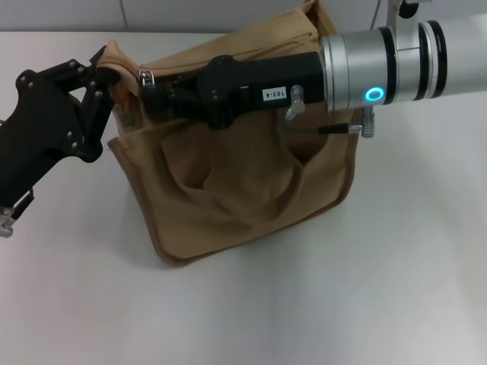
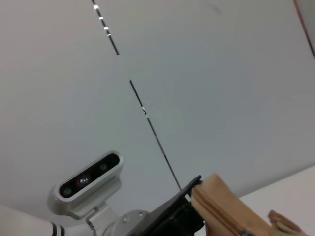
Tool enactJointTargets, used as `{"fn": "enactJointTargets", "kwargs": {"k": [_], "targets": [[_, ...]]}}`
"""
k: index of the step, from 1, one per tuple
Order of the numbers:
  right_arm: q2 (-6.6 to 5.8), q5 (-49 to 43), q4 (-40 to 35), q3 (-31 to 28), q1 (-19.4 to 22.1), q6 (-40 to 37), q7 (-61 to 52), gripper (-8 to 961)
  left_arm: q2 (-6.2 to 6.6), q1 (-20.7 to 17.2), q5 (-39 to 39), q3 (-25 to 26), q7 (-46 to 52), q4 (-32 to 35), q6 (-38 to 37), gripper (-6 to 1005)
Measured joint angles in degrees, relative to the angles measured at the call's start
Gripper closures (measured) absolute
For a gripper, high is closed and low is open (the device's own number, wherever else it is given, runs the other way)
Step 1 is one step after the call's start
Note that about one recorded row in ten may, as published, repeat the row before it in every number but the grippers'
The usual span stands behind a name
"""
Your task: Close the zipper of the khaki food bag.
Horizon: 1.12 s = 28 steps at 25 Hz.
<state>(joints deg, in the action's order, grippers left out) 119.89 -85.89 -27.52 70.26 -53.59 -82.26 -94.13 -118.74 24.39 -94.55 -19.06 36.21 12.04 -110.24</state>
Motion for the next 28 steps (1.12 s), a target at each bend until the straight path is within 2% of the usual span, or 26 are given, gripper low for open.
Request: {"fn": "enactJointTargets", "kwargs": {"k": [3, 12, 16, 18, 19, 22, 24, 28], "targets": [[0.00, 0.2, -0.6, 0.3, 0.6, 0.1, 0.2, 952, 0.00, -0.1, 0.1, 0.1, 0.0, 0.0, 0.2, 896], [0.00, 0.7, -5.3, 0.4, 6.0, 2.6, -0.2, 953, 0.08, -1.3, 1.4, 0.2, 0.0, -0.1, 0.7, 887], [0.00, 0.8, -7.7, 0.0, 10.2, 4.0, -0.2, 953, 0.13, -1.8, 1.4, 0.8, 0.0, -0.1, 0.9, 883], [-0.07, 1.6, -10.2, -0.2, 14.4, 4.6, -0.2, 952, 0.15, -2.0, 1.4, 0.9, 0.0, -0.1, 1.6, 881], [-0.07, 1.6, -10.2, -0.2, 14.4, 4.6, -0.2, 952, 0.15, -2.0, 1.4, 0.9, 0.0, -0.1, 1.6, 880], [-0.19, 2.8, -13.6, -0.7, 19.4, 4.8, 0.2, 952, 0.17, -2.1, 1.4, 1.3, 0.0, -0.1, 2.8, 877], [-0.19, 3.1, -15.6, -2.1, 22.7, 4.6, 0.3, 952, 0.17, -2.1, 1.5, 1.6, 0.0, -0.1, 3.6, 875], [-0.23, 3.2, -16.4, -5.9, 26.6, 3.9, 1.1, 952, 0.22, -2.0, 1.4, 2.2, 0.0, -0.1, 4.7, 871]]}}
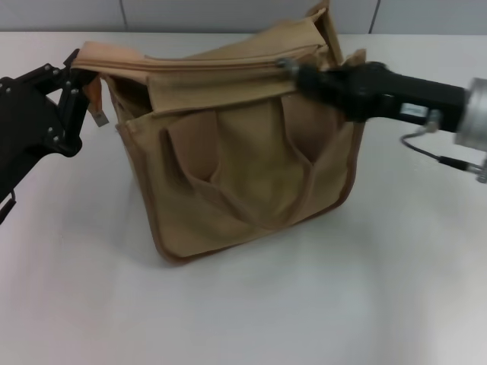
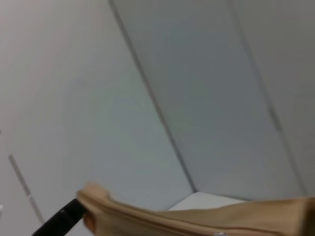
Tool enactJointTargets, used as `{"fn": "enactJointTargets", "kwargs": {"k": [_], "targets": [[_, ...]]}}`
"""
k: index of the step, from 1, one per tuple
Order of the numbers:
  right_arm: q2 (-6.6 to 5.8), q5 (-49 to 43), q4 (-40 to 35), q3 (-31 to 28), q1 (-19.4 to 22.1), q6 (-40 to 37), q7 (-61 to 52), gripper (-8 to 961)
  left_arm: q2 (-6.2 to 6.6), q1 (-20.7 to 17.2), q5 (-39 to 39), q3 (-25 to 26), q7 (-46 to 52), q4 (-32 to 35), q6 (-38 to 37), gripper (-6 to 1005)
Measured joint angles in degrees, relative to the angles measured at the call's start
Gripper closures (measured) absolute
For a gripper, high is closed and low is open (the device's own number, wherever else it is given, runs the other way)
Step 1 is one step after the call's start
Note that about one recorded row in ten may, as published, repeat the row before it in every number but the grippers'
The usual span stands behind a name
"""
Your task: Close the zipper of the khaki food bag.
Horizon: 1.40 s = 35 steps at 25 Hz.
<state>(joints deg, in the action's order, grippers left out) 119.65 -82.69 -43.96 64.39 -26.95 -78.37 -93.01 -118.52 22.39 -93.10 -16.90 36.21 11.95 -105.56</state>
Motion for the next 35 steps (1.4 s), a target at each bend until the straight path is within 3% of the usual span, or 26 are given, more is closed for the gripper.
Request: {"fn": "enactJointTargets", "kwargs": {"k": [6, 12, 23, 27, 29, 30, 35], "targets": [[-0.09, 0.0, 0.6, -4.5, 3.0, -1.2, 1.7, 953, 0.04, 0.3, 0.0, 0.2, 0.0, 0.0, 0.9, 866], [-0.25, -0.4, 0.8, -6.0, 3.1, -2.4, 2.1, 952, 0.04, 0.4, 0.1, 0.1, 0.0, 0.0, 1.5, 860], [-0.47, -0.2, 3.3, -9.5, 3.4, -11.7, 9.4, 879, -0.10, 0.7, 0.0, -0.3, 0.0, -0.1, 1.7, 849], [-0.89, -0.4, 6.9, -12.3, 3.7, -20.3, 17.7, 836, 0.00, 0.6, -0.1, -0.3, 0.4, -0.1, 1.9, 845], [-1.49, -1.4, 8.5, -12.5, 4.1, -23.7, 21.7, 620, 0.07, 0.5, -0.2, -0.3, 0.8, -0.1, 1.9, 843], [-2.09, -4.6, 9.5, -12.4, 4.2, -25.8, 24.7, 582, 0.09, 0.4, -0.3, -0.3, 1.3, 0.0, 1.9, 842], [-1.83, -13.8, 9.8, -12.4, 3.8, -26.5, 28.7, 389, 0.79, -0.1, -0.6, -2.9, 10.7, 2.2, 2.5, 837]]}}
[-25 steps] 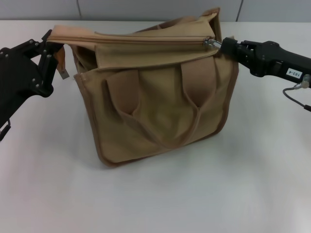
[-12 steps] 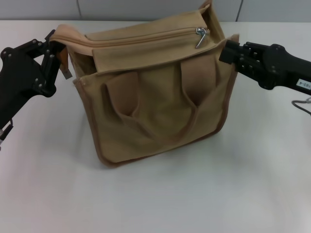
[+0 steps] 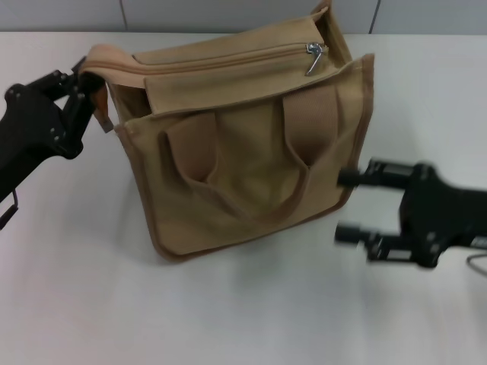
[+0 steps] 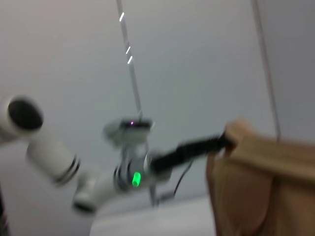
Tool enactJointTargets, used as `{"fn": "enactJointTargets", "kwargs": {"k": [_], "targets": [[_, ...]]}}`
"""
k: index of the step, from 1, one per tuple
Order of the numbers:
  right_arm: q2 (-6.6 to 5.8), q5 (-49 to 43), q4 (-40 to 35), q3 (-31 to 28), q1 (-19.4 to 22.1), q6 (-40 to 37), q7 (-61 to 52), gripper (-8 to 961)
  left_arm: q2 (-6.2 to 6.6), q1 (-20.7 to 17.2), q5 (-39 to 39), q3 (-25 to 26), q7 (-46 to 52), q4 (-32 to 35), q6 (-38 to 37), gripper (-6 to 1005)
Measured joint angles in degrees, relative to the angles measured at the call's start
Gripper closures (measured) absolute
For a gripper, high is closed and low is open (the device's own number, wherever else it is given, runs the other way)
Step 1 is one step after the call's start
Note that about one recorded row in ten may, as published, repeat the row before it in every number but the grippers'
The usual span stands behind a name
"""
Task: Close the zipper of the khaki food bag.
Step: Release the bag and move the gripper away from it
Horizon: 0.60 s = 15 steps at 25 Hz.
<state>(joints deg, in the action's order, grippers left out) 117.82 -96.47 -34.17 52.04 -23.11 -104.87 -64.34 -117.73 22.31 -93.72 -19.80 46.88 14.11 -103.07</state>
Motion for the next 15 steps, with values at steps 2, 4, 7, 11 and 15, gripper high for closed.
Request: {"fn": "enactJointTargets", "kwargs": {"k": [2, 4, 7, 11, 15], "targets": [[0.58, -3.4, 0.0, 0.0, -0.4, 1.0, 0.8, 301, 0.28, -0.3, 0.0, -1.5, 3.3, 1.3, 0.1, 835], [1.02, -6.1, 0.2, 0.0, -0.9, 2.2, 1.1, 213, 0.89, -0.9, 0.0, -4.5, 9.4, 3.8, 0.0, 833], [1.13, -8.1, 1.7, 0.1, -2.1, 3.0, 1.7, 157, 2.08, -1.8, -0.1, -9.2, 17.8, 7.5, -1.5, 830], [1.15, -9.3, 3.2, 0.2, -3.7, 3.0, 2.1, 133, 4.48, -2.6, -0.1, -14.0, 24.2, 9.4, -6.1, 683], [1.18, -9.8, 3.7, 1.0, -4.2, 3.8, 2.9, 134, 5.31, -3.4, -1.5, -15.4, 24.7, 9.5, -9.9, 481]]}}
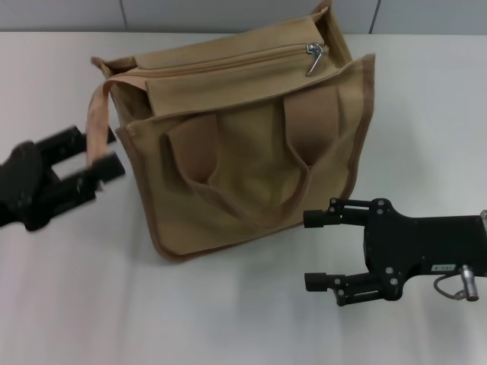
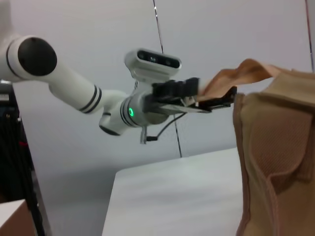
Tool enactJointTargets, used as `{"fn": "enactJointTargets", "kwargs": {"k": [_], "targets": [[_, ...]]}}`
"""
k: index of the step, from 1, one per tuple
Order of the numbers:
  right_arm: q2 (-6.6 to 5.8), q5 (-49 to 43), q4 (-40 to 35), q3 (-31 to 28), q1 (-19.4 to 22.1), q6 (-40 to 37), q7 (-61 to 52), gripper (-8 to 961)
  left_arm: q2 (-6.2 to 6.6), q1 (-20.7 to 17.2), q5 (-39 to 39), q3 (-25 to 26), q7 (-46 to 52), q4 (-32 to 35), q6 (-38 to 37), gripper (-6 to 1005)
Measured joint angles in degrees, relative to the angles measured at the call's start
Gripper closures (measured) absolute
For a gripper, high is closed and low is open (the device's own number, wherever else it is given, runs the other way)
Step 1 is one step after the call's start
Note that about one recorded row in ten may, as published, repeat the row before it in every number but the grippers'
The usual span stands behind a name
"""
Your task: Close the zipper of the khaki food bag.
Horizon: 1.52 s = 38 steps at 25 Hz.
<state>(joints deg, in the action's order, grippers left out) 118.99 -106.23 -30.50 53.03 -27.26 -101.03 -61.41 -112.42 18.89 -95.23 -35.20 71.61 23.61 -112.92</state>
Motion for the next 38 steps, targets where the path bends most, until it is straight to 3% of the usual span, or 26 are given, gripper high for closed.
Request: {"fn": "enactJointTargets", "kwargs": {"k": [2, 7, 13, 21, 38], "targets": [[0.09, 0.0, 0.5, 0.7, -0.2, 0.9, 0.6, 134, -0.07, -0.1, -2.7, -0.1, -0.9, 0.0, -0.4, 394], [0.19, -0.1, 3.0, 1.9, -1.8, 2.3, 1.5, 135, -0.93, 0.4, -9.5, -1.7, -4.1, 0.0, -0.5, 307], [0.21, -0.1, 4.2, 3.2, -2.4, 2.8, 2.3, 135, -3.50, 1.2, -14.5, -5.9, -11.4, -0.4, 1.5, 202], [0.27, -0.1, 5.4, 4.3, -2.9, 4.1, 3.2, 136, -5.55, 1.5, -18.8, -6.1, -15.6, -0.4, 6.7, 202], [0.45, 0.3, 8.1, 4.4, -3.8, 6.3, 5.3, 137, -5.80, 1.7, -19.4, -6.1, -15.9, -0.5, 9.0, 202]]}}
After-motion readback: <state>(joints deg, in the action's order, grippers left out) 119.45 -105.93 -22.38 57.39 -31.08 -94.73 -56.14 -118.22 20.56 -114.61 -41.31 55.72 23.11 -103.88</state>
